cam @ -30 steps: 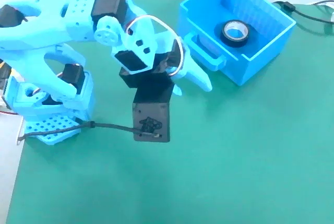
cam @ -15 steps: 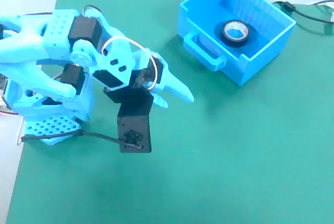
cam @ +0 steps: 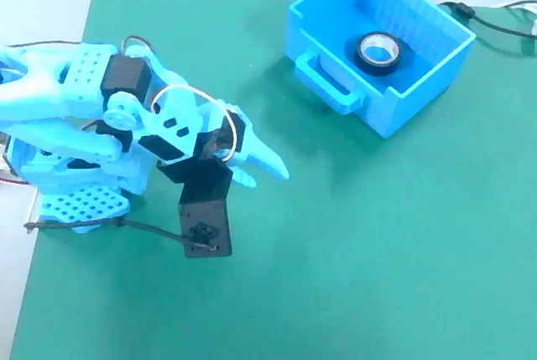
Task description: Put the tape in the box
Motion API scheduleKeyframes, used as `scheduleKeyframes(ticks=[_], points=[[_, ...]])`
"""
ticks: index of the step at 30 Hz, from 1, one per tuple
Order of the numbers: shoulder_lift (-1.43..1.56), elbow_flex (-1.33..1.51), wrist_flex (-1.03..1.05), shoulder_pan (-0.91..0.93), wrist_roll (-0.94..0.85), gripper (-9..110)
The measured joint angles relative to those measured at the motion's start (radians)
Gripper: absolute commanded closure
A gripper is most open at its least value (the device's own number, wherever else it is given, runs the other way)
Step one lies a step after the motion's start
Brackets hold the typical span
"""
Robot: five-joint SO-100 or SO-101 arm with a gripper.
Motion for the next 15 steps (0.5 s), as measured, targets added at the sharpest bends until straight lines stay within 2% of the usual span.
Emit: scheduleKeyframes(ticks=[5, 9, 15], points=[[0.021, 0.028, 0.000, 0.002, 0.000, 87], [0.067, 0.064, 0.000, -0.002, -0.003, 97], [0.103, 0.098, 0.000, 0.000, 0.003, 101]])
